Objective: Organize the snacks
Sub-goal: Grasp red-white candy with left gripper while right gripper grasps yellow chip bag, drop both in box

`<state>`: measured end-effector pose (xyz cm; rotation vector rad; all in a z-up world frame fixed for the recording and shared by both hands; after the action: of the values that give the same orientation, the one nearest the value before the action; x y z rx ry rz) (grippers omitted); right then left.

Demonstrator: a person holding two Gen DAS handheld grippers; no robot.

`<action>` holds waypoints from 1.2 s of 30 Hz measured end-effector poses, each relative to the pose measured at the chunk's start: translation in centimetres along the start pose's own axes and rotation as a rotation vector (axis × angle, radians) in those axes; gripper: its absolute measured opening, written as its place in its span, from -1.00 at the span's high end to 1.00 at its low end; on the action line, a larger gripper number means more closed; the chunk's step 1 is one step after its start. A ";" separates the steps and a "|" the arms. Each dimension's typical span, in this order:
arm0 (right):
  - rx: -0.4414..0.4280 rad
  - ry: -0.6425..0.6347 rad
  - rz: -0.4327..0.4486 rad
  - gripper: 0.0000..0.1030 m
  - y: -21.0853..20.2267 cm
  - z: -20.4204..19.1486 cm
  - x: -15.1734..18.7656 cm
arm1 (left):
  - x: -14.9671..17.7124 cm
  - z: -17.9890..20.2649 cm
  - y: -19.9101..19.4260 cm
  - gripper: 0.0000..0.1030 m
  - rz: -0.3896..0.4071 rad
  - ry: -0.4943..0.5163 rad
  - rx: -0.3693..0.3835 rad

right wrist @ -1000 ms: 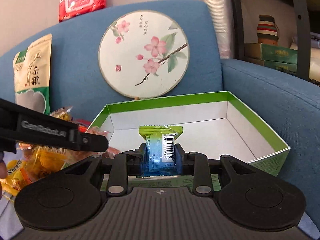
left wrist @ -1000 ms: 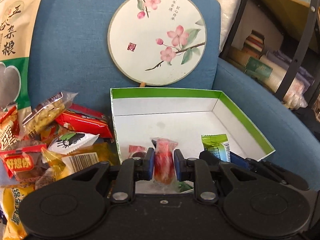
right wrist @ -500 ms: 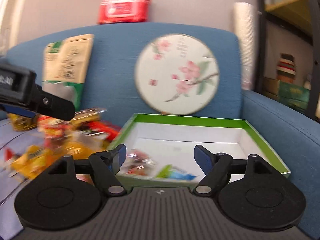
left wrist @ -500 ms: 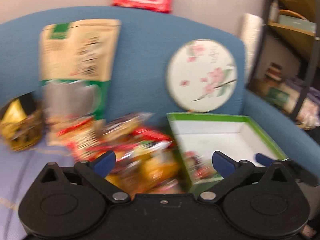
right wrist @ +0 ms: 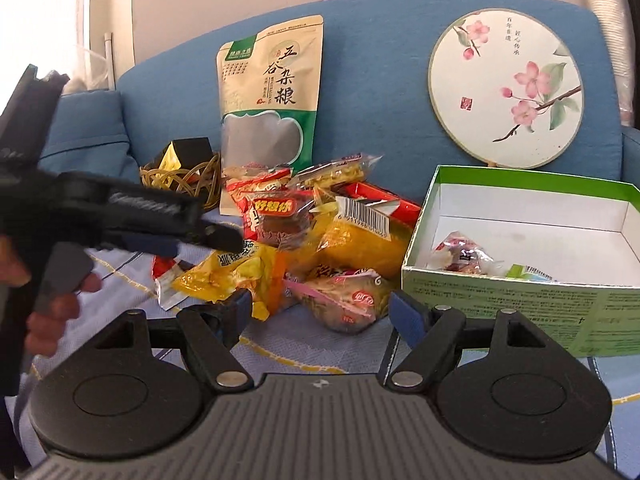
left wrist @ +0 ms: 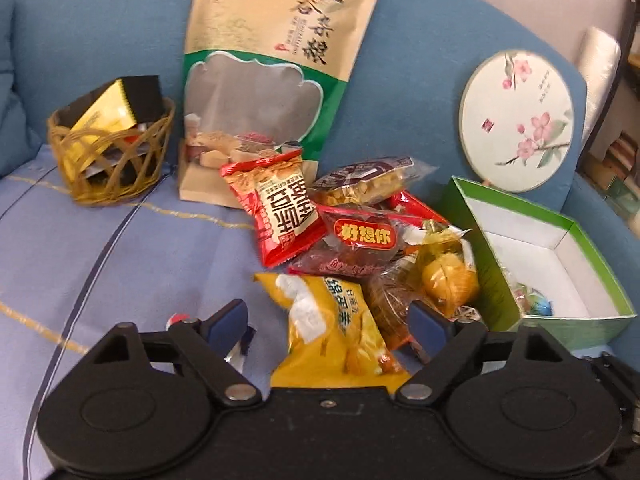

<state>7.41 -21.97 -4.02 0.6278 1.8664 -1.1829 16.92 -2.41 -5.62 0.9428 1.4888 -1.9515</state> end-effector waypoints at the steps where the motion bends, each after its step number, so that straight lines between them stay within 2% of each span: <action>1: 0.001 0.007 -0.002 -1.00 0.0 0.1 0.0 | 0.2 0.0 0.7 -1.00 -0.018 0.012 -0.010; 2: 0.000 0.013 -0.003 -1.00 -0.1 0.2 0.0 | 0.7 -0.1 1.3 -0.67 -0.044 0.014 -0.001; 3: 0.000 0.018 -0.004 -1.00 -0.1 0.5 -0.1 | 1.4 -0.1 1.9 -0.09 -0.088 0.002 0.036; 5: 0.002 0.024 -0.002 -1.00 -0.1 0.7 -0.2 | 2.4 -0.4 1.7 -0.05 -0.107 -0.039 0.066; 8: -0.007 0.026 -0.003 -1.00 -0.2 0.5 -0.2 | 3.8 0.0 0.0 0.03 -0.120 -0.016 0.111; 11: -0.012 0.012 -0.009 -1.00 -0.1 0.1 -0.1 | 5.4 0.7 -2.2 -0.03 -0.131 0.027 0.162; 12: -0.014 0.010 -0.011 -1.00 -0.1 0.0 0.0 | 5.6 0.6 -3.0 -0.24 -0.123 0.031 0.163; 13: -0.017 0.010 -0.015 -1.00 0.0 0.0 0.0 | 5.8 0.5 -3.8 -0.63 -0.111 0.026 0.154; 16: -0.053 0.022 -0.034 -1.00 0.2 -0.4 0.3 | 5.0 -0.9 -5.9 -0.99 -0.036 -0.006 0.105; 19: -0.122 0.067 -0.073 -1.00 0.6 -1.3 0.9 | 3.3 -3.2 -6.9 -1.00 0.032 -0.020 0.007; 22: -0.194 0.116 -0.098 -1.00 1.3 -2.8 1.2 | 2.3 -5.5 -6.1 -1.00 0.049 -0.060 -0.074; 26: -0.235 0.149 -0.101 -1.00 3.2 -5.0 1.0 | 1.8 -6.9 -3.4 -1.00 0.014 -0.060 -0.109; 32: -0.178 0.074 -0.175 -1.00 5.1 -6.5 3.0 | 2.4 -7.5 -0.9 -1.00 -0.032 -0.042 -0.123; 36: -0.166 0.039 -0.164 -1.00 4.8 -6.6 2.8 | 3.1 -7.7 -0.5 -1.00 -0.054 -0.031 -0.123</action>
<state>7.05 -13.96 -7.26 0.4156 2.0565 -1.1100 16.35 5.18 -8.95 0.8238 1.6115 -1.8789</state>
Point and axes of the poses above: each gripper's, at about its wrist camera, not at the fingertips, and y roughly the way its jaws point, z to its right, x to its underside, the point moved 8 cm from there along y, roughly the way its jaws point, and after that the axes turned 5 degrees about y, right-handed, at the moved point
